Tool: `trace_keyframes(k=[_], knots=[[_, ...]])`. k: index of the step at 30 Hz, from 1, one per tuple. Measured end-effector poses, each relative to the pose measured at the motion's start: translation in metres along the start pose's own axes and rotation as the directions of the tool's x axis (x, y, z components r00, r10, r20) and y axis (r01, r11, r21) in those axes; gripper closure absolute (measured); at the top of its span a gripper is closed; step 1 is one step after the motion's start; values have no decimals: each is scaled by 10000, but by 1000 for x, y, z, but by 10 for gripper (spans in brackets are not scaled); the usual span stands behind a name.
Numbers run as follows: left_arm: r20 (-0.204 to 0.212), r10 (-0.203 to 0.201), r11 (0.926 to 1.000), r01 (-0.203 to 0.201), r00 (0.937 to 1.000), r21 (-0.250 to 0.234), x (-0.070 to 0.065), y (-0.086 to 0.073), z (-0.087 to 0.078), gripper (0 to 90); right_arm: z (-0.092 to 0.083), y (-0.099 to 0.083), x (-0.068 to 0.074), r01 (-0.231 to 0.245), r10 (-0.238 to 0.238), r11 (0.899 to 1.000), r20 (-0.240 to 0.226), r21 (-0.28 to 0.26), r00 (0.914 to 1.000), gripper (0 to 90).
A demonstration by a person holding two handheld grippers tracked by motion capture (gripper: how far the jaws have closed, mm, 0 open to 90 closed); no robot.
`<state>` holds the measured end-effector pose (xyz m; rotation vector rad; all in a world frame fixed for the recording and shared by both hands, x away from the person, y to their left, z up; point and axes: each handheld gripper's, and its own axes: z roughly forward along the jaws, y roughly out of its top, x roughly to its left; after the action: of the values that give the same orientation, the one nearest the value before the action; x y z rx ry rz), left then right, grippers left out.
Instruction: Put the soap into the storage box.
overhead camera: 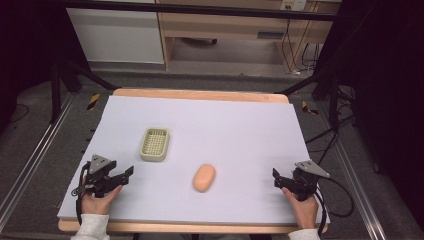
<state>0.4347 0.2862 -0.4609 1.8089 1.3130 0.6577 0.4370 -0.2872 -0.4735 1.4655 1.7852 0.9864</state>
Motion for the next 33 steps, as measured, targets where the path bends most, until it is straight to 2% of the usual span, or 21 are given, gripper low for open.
trace_keyframes(k=[3,8,19,26,33], knots=[[12,80,9999,-80,10000,-123,-3,2,-2,327,1,0,1,106,-106,9999,-47,61,9999,34],[115,127,9999,-127,9999,-16,-6,4,-2,332,1,0,2,123,-123,9999,-5,33,9999,33],[583,202,9994,-186,9981,-291,-21,12,-7,331,-1,0,3,245,-246,9996,-60,-126,9997,34],[934,248,9994,-225,9953,-255,-35,16,-6,330,-1,-1,4,342,-344,9993,-112,-132,9993,33],[1166,482,9987,-458,9920,-226,-46,19,-4,322,-1,0,6,393,-397,9991,-207,-162,9990,33]])
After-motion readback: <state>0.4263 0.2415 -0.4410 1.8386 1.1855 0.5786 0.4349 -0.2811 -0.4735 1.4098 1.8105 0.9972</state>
